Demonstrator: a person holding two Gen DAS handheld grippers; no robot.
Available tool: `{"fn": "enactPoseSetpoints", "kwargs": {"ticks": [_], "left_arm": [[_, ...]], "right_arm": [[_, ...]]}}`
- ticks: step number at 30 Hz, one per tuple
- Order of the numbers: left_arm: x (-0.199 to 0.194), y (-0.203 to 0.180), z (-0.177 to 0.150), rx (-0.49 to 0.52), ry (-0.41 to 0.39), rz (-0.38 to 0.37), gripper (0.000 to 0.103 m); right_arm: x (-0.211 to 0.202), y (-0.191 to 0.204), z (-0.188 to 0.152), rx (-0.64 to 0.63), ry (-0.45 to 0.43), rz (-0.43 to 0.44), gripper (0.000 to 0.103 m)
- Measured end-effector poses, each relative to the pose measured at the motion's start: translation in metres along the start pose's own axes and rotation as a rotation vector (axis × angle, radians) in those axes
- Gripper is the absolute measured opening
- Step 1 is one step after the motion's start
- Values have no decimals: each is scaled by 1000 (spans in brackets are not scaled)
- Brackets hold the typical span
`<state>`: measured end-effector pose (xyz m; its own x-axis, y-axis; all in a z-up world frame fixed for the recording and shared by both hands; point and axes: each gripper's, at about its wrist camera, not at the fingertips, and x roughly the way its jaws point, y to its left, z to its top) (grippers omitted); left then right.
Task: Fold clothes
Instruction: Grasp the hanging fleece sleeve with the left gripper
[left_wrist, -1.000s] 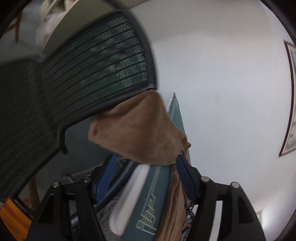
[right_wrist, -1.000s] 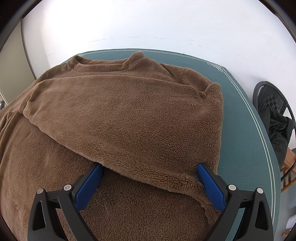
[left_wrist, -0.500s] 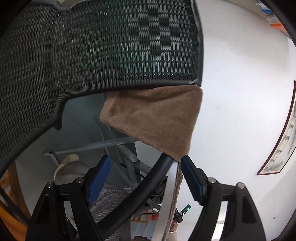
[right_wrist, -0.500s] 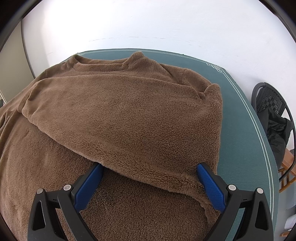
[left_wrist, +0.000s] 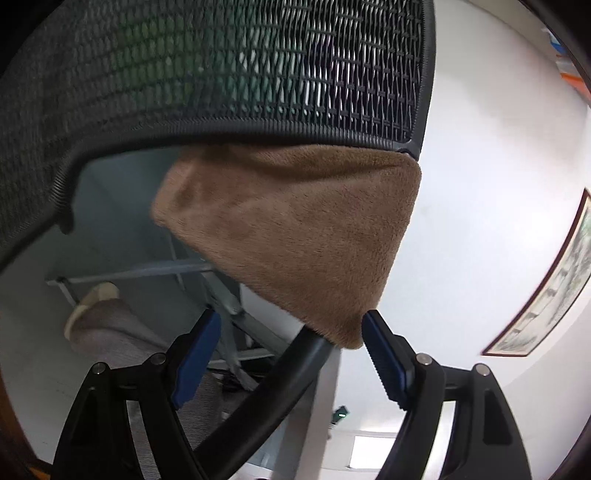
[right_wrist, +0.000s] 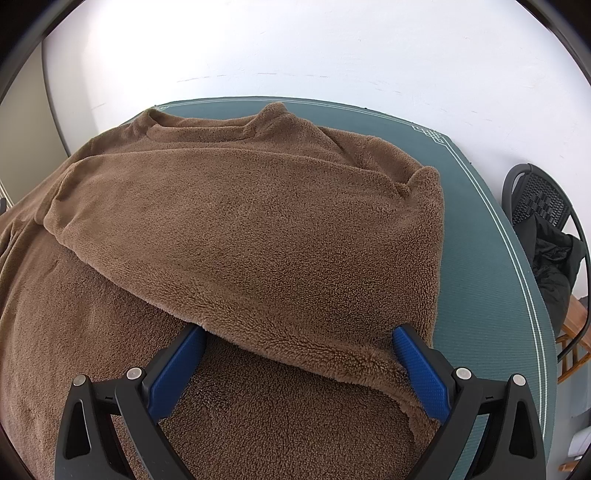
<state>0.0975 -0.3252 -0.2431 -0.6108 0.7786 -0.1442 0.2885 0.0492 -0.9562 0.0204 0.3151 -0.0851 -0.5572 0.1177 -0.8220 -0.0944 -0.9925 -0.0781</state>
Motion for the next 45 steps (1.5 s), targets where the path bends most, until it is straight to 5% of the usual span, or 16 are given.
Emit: {"fn": "enactPoseSetpoints", "kwargs": {"ticks": [8, 23, 28, 32, 33, 38, 45], "left_arm": [[23, 1, 9, -91, 11, -126, 82], [16, -16, 21, -86, -136, -201, 81], [18, -17, 25, -104, -151, -170, 80], [17, -27, 27, -61, -179, -114, 24], [18, -30, 28, -53, -182, -99, 18], [20, -55, 29, -13, -239, -53, 10], [-6, -140, 23, 165, -321, -28, 10]], "right_arm": [[-1, 0, 0, 0, 1, 0, 102], [0, 0, 1, 2, 3, 2, 102], [0, 0, 1, 3, 3, 3, 102], [1, 0, 1, 3, 3, 3, 102], [1, 0, 1, 3, 3, 3, 102], [1, -1, 1, 4, 3, 3, 102], [1, 0, 0, 4, 2, 3, 102]]}}
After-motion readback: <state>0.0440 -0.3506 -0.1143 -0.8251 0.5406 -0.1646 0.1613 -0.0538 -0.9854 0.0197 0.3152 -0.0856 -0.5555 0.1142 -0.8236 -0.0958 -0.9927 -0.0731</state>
